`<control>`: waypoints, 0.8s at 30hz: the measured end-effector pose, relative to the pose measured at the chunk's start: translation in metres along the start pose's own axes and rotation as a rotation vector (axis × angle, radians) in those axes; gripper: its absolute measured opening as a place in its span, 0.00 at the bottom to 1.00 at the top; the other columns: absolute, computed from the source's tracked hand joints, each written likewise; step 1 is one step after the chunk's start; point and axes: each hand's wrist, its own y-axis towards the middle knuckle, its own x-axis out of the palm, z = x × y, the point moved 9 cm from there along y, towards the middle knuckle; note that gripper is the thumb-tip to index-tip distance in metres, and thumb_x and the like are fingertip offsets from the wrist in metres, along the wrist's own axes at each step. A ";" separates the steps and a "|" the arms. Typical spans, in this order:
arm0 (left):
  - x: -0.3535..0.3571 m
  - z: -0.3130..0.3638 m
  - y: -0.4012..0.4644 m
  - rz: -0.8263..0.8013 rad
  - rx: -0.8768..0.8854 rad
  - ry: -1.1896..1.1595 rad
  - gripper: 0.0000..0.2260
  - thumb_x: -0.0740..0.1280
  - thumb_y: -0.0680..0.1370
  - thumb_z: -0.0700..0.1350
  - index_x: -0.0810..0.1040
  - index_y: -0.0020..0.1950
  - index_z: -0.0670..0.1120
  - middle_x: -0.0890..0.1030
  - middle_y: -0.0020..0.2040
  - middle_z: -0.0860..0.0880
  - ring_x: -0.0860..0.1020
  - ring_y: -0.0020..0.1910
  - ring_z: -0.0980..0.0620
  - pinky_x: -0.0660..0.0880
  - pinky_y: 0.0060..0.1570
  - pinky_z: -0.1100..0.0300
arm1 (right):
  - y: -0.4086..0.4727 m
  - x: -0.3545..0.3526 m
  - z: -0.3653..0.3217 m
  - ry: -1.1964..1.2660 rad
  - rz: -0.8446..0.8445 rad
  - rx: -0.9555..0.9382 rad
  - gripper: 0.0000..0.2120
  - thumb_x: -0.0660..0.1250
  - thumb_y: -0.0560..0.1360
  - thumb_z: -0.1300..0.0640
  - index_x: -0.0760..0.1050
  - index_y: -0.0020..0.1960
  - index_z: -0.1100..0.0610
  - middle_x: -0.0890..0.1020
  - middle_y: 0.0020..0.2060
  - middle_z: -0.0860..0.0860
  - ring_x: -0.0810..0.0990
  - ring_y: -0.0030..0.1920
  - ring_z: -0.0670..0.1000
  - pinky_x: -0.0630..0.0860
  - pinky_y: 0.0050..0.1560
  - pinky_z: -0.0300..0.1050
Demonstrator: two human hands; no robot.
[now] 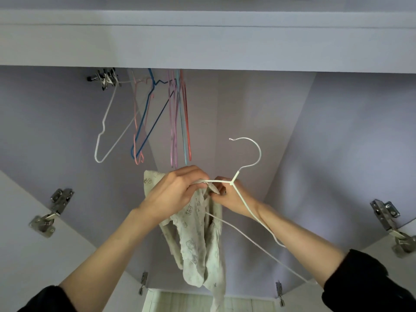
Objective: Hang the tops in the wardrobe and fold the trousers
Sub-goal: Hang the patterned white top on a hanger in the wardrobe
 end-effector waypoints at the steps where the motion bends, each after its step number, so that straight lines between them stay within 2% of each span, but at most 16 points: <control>1: -0.002 -0.001 -0.002 0.011 -0.005 -0.002 0.05 0.66 0.77 0.40 0.79 0.51 0.44 0.79 0.48 0.54 0.78 0.46 0.57 0.73 0.47 0.60 | 0.001 -0.006 0.001 -0.077 0.041 0.017 0.03 0.65 0.70 0.63 0.73 0.43 0.61 0.73 0.32 0.50 0.73 0.36 0.55 0.69 0.38 0.47; 4: -0.005 0.001 -0.008 0.046 0.000 -0.002 0.05 0.67 0.76 0.38 0.80 0.50 0.44 0.80 0.48 0.53 0.78 0.46 0.57 0.74 0.47 0.58 | 0.003 -0.025 0.010 -0.181 0.161 0.098 0.03 0.63 0.72 0.62 0.69 0.44 0.58 0.73 0.38 0.51 0.73 0.40 0.56 0.66 0.42 0.44; 7: -0.014 0.009 -0.008 0.077 0.029 -0.008 0.05 0.66 0.76 0.39 0.80 0.50 0.44 0.80 0.48 0.53 0.78 0.47 0.56 0.74 0.48 0.59 | 0.004 -0.041 0.026 -0.090 0.314 0.170 0.03 0.63 0.72 0.64 0.73 0.44 0.58 0.78 0.38 0.55 0.76 0.42 0.58 0.70 0.43 0.45; 9: -0.022 0.013 -0.006 0.083 0.045 -0.017 0.06 0.65 0.77 0.41 0.81 0.50 0.44 0.80 0.48 0.53 0.79 0.47 0.56 0.74 0.48 0.59 | 0.007 -0.042 0.027 0.025 0.307 0.134 0.09 0.63 0.71 0.69 0.75 0.41 0.55 0.79 0.35 0.50 0.77 0.41 0.55 0.71 0.42 0.43; 11: -0.027 0.012 -0.006 0.081 0.038 -0.021 0.07 0.64 0.76 0.42 0.81 0.50 0.43 0.80 0.48 0.52 0.79 0.47 0.55 0.75 0.48 0.59 | 0.010 -0.035 0.018 0.110 0.193 0.072 0.13 0.63 0.70 0.71 0.74 0.40 0.52 0.76 0.34 0.43 0.76 0.38 0.46 0.69 0.43 0.38; 13: -0.028 0.005 -0.007 0.085 0.023 -0.008 0.08 0.64 0.76 0.43 0.81 0.50 0.43 0.81 0.48 0.52 0.80 0.47 0.54 0.75 0.47 0.57 | 0.006 -0.012 0.009 0.199 -0.049 0.052 0.12 0.65 0.71 0.71 0.76 0.45 0.54 0.77 0.38 0.43 0.76 0.38 0.39 0.70 0.44 0.33; 15: -0.029 -0.002 -0.010 0.089 0.005 0.003 0.08 0.65 0.76 0.44 0.81 0.49 0.43 0.81 0.48 0.53 0.80 0.47 0.55 0.75 0.48 0.56 | -0.007 0.015 0.002 0.287 -0.327 0.073 0.13 0.68 0.72 0.68 0.75 0.53 0.55 0.78 0.45 0.47 0.77 0.45 0.40 0.73 0.49 0.32; 17: -0.029 -0.005 -0.013 0.094 0.001 -0.003 0.08 0.65 0.75 0.43 0.81 0.49 0.43 0.81 0.47 0.53 0.79 0.47 0.57 0.75 0.48 0.57 | -0.016 0.033 -0.001 0.241 -0.465 0.095 0.15 0.72 0.72 0.59 0.73 0.56 0.51 0.79 0.52 0.49 0.77 0.53 0.46 0.72 0.57 0.37; 18: -0.029 -0.004 -0.013 0.095 0.006 -0.005 0.07 0.65 0.75 0.42 0.81 0.49 0.43 0.81 0.47 0.53 0.79 0.47 0.57 0.75 0.48 0.58 | -0.016 0.038 -0.002 0.203 -0.461 0.090 0.14 0.73 0.71 0.55 0.74 0.55 0.50 0.79 0.52 0.49 0.78 0.53 0.47 0.72 0.57 0.38; 19: -0.030 -0.002 -0.013 0.091 0.014 -0.004 0.07 0.65 0.76 0.42 0.81 0.49 0.43 0.81 0.47 0.53 0.79 0.47 0.58 0.75 0.47 0.59 | -0.011 0.041 -0.004 0.168 -0.412 0.079 0.11 0.73 0.71 0.53 0.75 0.51 0.50 0.80 0.48 0.49 0.78 0.49 0.46 0.73 0.53 0.38; 21: -0.030 0.003 -0.013 0.081 0.036 0.000 0.09 0.63 0.77 0.45 0.81 0.49 0.43 0.81 0.47 0.53 0.79 0.47 0.57 0.75 0.48 0.60 | 0.002 0.040 -0.008 0.131 -0.227 0.051 0.06 0.70 0.69 0.49 0.74 0.39 0.49 0.77 0.35 0.46 0.75 0.37 0.45 0.73 0.42 0.41; 22: -0.032 0.005 -0.013 0.078 0.045 0.002 0.10 0.61 0.77 0.45 0.81 0.49 0.44 0.81 0.48 0.53 0.79 0.48 0.57 0.75 0.48 0.60 | 0.009 0.038 -0.009 0.108 -0.139 0.039 0.06 0.67 0.67 0.48 0.72 0.36 0.48 0.77 0.32 0.45 0.76 0.35 0.46 0.73 0.41 0.43; 24: -0.038 0.004 -0.013 0.091 0.051 0.013 0.09 0.62 0.77 0.43 0.82 0.49 0.44 0.81 0.48 0.52 0.79 0.48 0.57 0.75 0.49 0.60 | 0.018 0.031 -0.009 0.016 -0.019 0.023 0.04 0.64 0.65 0.51 0.72 0.38 0.51 0.79 0.35 0.50 0.79 0.39 0.54 0.77 0.44 0.53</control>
